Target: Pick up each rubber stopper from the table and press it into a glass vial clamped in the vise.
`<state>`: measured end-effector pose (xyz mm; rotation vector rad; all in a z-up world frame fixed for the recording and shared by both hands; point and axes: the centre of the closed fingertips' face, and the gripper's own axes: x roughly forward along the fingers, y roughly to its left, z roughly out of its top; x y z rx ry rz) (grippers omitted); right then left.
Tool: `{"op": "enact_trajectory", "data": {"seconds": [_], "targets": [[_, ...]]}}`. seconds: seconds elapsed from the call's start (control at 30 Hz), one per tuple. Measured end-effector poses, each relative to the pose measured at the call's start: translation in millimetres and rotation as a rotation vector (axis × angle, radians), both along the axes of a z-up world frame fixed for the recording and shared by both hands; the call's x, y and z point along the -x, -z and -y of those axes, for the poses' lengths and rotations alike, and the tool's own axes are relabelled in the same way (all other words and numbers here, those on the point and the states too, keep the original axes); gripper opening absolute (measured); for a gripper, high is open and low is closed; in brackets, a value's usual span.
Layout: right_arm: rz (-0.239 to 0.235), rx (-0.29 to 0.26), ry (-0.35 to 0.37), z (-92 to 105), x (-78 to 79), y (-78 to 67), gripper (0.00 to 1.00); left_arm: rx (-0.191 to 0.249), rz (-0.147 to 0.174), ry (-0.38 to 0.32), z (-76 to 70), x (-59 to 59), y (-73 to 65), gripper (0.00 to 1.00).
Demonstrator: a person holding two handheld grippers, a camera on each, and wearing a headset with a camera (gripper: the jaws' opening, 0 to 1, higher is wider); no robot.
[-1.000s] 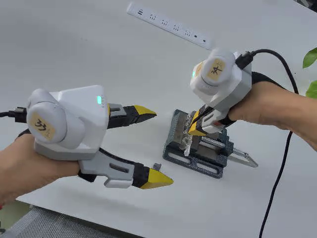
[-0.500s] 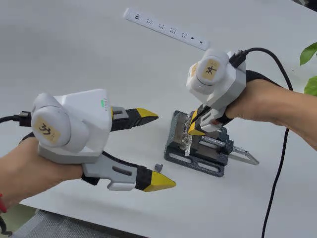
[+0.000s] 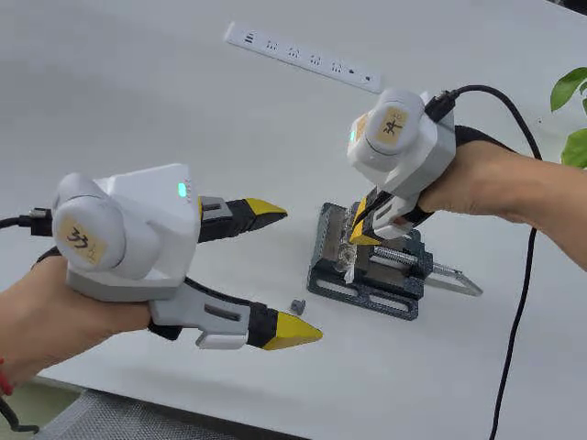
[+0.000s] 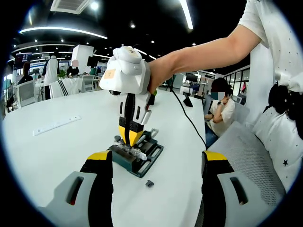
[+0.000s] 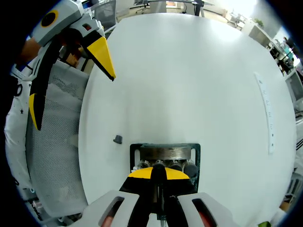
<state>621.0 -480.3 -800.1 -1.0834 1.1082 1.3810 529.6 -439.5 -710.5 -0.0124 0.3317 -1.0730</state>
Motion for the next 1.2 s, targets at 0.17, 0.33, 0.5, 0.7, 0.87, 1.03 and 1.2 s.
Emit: {"op": "enact_trajectory", "data": {"seconds": [0.17, 0.33, 0.5, 0.7, 0.87, 1.03, 1.2], "targets": [[0.007, -0.019, 0.011, 0.4, 0.9, -0.7, 0.02, -0.003, -0.002, -0.002, -0.2, 0.8, 0.0, 0.75], [0.026, -0.011, 0.017, -1.1, 0.9, 1.1, 0.02, -0.001, -0.002, -0.004, -0.1, 0.8, -1.6, 0.75], [0.016, -0.001, -0.007, -0.3, -2.0, 2.1, 0.01, 0.0, 0.0, -0.004, 0.3, 0.3, -1.7, 0.75], [0.001, -0.004, 0.009, -0.1, -3.0, 3.6, 0.0, 0.0, 0.013, -0.011, 0.3, -2.3, -6.3, 0.75], [-0.005, -0.002, 0.016, 0.1, -1.2, 4.2, 0.0, -0.008, 0.016, -0.004, 1.2, -0.6, -7.6, 0.75], [0.01, -0.007, 0.018, -0.2, -1.9, 4.8, 0.0, -0.006, 0.027, -0.013, 2.9, 1.4, -15.3, 0.75], [-0.01, -0.036, 0.05, 1.1, -1.0, 3.0, 0.0, -0.016, 0.028, -0.013, 4.9, 6.5, -18.6, 0.75]]}}
